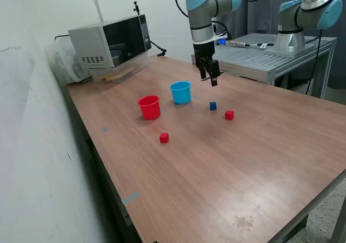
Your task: Place red objects in the red bin, and blue objects in the blue bin.
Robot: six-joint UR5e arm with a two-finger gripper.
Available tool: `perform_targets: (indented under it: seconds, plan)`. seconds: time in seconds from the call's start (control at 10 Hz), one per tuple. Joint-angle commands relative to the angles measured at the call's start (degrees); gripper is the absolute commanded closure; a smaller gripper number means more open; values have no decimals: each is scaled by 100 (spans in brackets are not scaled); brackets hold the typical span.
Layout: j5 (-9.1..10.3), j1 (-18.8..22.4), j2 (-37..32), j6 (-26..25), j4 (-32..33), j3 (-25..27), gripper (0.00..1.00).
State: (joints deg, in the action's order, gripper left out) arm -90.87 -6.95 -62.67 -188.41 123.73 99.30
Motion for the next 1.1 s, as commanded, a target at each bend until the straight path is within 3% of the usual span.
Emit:
perform_targets:
  seconds: [0.0, 0.1, 0.5, 1.0]
  plan:
    - [-201, 71, -184, -2248, 494, 274, 0]
    - [-377, 140, -193, -2331, 495, 283, 0]
    - [-362, 474, 60, -2666, 495, 239, 0]
    - [-362, 405, 614, -2640, 521, 231, 0]
